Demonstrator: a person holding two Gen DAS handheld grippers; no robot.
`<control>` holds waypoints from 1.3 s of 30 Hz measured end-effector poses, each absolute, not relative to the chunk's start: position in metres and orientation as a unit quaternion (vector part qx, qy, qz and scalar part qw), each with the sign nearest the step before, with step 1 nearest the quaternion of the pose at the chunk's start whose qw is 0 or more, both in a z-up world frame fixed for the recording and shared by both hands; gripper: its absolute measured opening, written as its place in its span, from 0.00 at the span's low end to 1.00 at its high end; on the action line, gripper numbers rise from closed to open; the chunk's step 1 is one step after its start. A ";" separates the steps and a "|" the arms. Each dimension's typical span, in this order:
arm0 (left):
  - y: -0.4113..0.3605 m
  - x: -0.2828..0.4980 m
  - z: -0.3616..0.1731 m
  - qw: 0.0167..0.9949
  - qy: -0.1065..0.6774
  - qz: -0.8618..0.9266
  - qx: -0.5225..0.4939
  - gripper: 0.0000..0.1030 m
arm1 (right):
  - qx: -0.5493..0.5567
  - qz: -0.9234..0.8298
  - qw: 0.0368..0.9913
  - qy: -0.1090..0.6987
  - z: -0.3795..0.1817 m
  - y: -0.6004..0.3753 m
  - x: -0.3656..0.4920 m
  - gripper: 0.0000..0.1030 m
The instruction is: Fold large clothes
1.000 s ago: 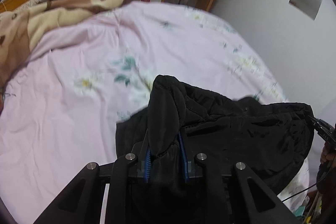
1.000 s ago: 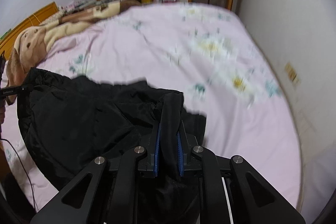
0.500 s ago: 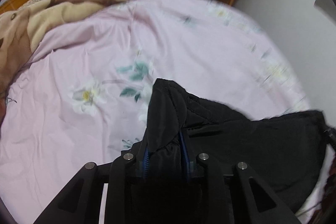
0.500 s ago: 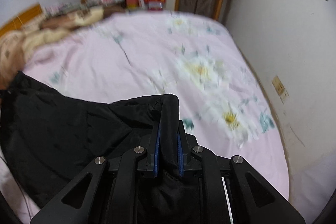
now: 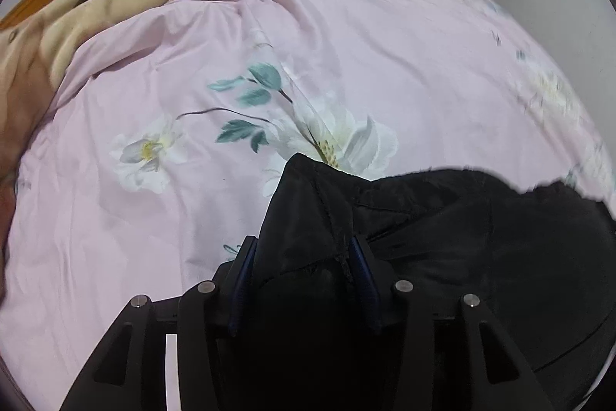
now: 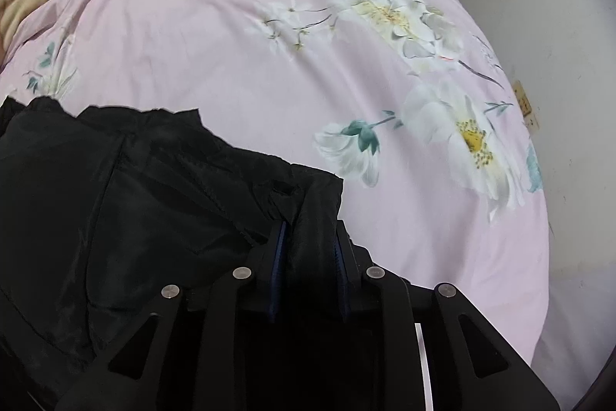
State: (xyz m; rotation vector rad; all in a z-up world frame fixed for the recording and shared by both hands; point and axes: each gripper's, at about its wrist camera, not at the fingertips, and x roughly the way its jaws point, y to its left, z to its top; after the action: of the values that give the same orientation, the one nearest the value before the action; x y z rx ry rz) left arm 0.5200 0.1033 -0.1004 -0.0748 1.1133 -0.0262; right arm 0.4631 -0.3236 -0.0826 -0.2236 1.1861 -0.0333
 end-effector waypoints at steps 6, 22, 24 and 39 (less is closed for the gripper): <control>0.123 0.488 -0.038 0.878 0.475 0.004 -0.060 0.62 | -0.069 -0.057 0.873 0.479 -0.017 -0.332 0.434 0.62; 0.011 0.408 -0.051 0.870 0.490 -0.047 -0.029 0.78 | -0.025 0.063 0.884 0.462 -0.008 -0.239 0.346 0.70; 0.001 0.419 -0.074 0.862 0.506 -0.024 -0.015 0.80 | -0.030 0.050 0.877 0.478 -0.029 -0.235 0.356 0.70; -0.003 0.447 -0.147 0.844 0.536 -0.003 0.006 0.95 | -0.052 0.005 0.842 0.537 -0.120 -0.229 0.389 0.75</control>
State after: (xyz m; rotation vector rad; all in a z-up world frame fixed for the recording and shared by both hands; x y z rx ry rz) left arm 0.4468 -0.0032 -0.1473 0.0129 1.1304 -0.0064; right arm 0.3893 -0.2294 -0.1201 -0.1106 1.1344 0.0096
